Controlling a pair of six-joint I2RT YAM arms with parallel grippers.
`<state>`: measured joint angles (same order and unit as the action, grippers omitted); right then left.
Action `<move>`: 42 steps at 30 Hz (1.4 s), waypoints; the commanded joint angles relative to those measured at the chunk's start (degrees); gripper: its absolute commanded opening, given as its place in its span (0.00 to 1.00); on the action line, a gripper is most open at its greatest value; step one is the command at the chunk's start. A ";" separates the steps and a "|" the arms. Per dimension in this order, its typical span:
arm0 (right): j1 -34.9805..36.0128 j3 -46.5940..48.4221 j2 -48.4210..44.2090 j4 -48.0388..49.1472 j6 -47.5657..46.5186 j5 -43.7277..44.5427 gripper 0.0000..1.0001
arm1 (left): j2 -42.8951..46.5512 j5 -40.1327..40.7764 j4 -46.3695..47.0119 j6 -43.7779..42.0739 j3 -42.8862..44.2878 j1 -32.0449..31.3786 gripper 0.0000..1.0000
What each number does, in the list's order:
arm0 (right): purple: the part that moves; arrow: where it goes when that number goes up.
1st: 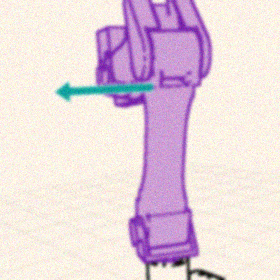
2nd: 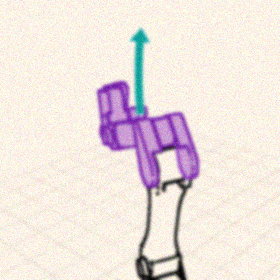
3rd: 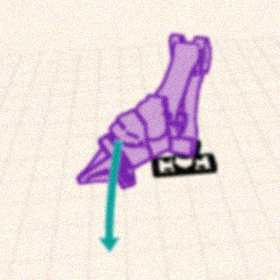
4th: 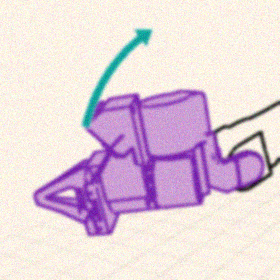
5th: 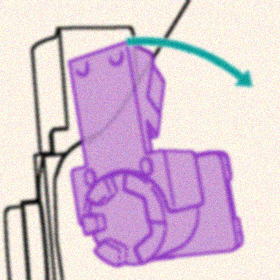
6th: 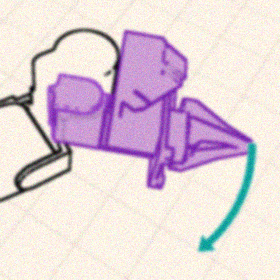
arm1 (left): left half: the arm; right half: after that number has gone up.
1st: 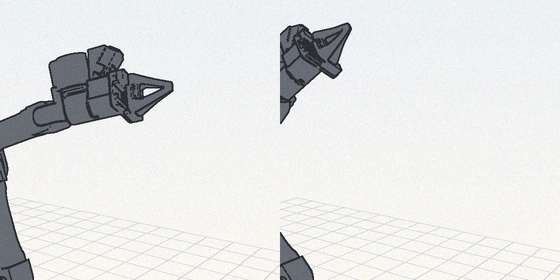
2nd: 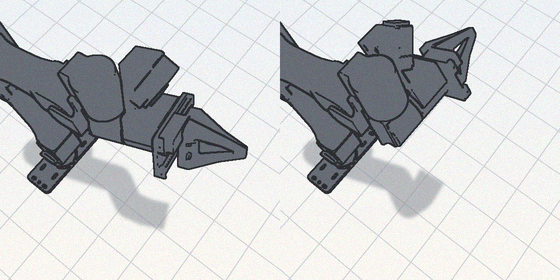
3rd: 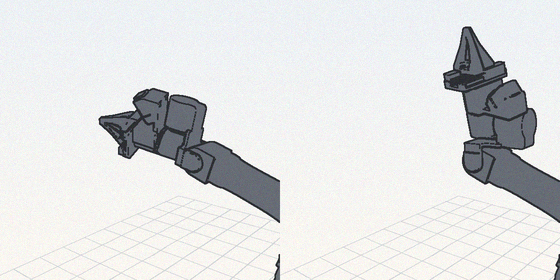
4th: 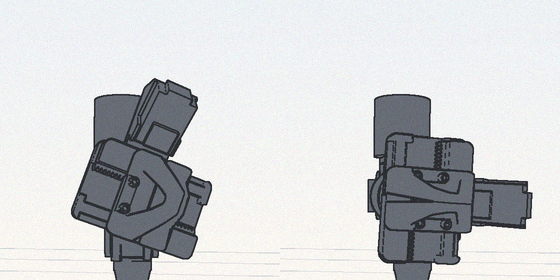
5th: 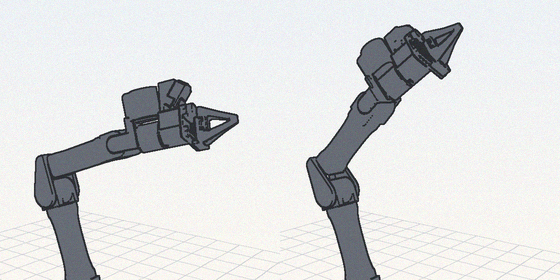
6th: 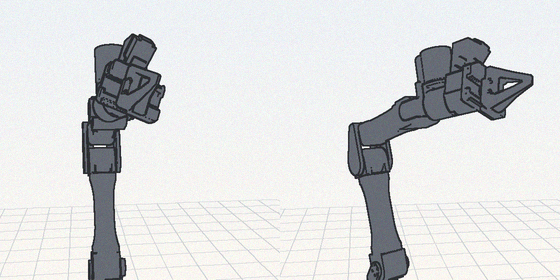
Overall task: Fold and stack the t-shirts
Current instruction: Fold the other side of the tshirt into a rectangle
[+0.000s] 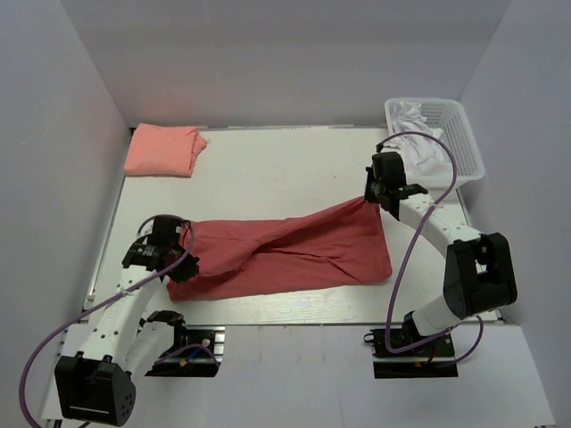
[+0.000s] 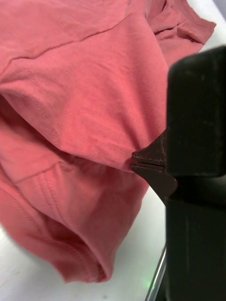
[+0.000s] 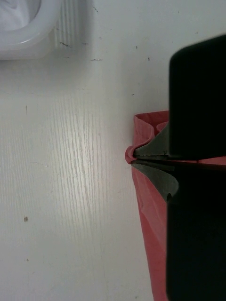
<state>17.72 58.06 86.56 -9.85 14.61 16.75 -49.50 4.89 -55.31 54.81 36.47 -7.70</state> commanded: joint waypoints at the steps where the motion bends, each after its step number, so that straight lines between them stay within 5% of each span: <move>1: -0.14 -2.77 -2.36 0.63 1.03 1.79 0.00 | 0.80 -3.03 -1.11 2.49 -1.31 -0.21 0.00; 4: -0.14 -5.24 -3.33 2.11 1.64 3.02 0.00 | 0.80 -3.57 -1.90 2.50 -0.79 -0.21 0.23; 7: -0.05 -8.66 -4.91 2.81 4.02 4.25 0.00 | 0.28 -3.57 -3.31 2.50 0.35 -0.21 0.32; 8: -0.14 -9.36 -5.26 2.73 5.33 4.60 0.01 | 0.28 -3.04 -3.92 2.50 0.36 -0.21 0.68; 10: -0.22 -12.61 -7.02 2.90 7.26 7.23 0.01 | 0.89 -2.34 -5.41 2.50 2.46 -0.21 0.99; 12: -0.31 -15.50 -9.73 2.82 10.16 12.05 0.12 | 2.03 -0.59 -5.95 2.50 4.48 -0.21 0.99; 13: -0.40 -17.70 -12.10 2.03 11.83 13.55 0.89 | 2.03 0.90 -5.95 2.50 5.71 -0.21 0.99; 20: -0.23 -16.42 -17.13 -2.36 12.73 17.08 0.90 | -0.59 0.39 1.76 1.27 8.26 -0.21 0.99; 28: 0.21 -14.21 -19.77 3.68 4.12 -10.38 0.90 | -11.91 -5.66 18.29 -3.48 8.27 -0.21 0.99; 32: 2.06 -13.85 -13.72 7.47 3.41 -20.43 0.90 | -17.54 -11.91 28.31 -4.88 5.47 -1.52 0.99; 36: 1.80 -13.85 -6.77 8.61 5.69 -29.02 0.90 | -22.21 -9.38 31.23 -4.88 3.17 -2.05 0.99; 42: -0.04 -19.99 -3.16 11.43 7.36 -26.08 0.90 | -28.19 -6.91 29.90 -4.09 -3.49 -2.05 0.99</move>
<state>19.11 40.05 83.66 -1.96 20.91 -7.86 -76.36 -3.40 -25.63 51.09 36.84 -9.58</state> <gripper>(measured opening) 0.899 0.990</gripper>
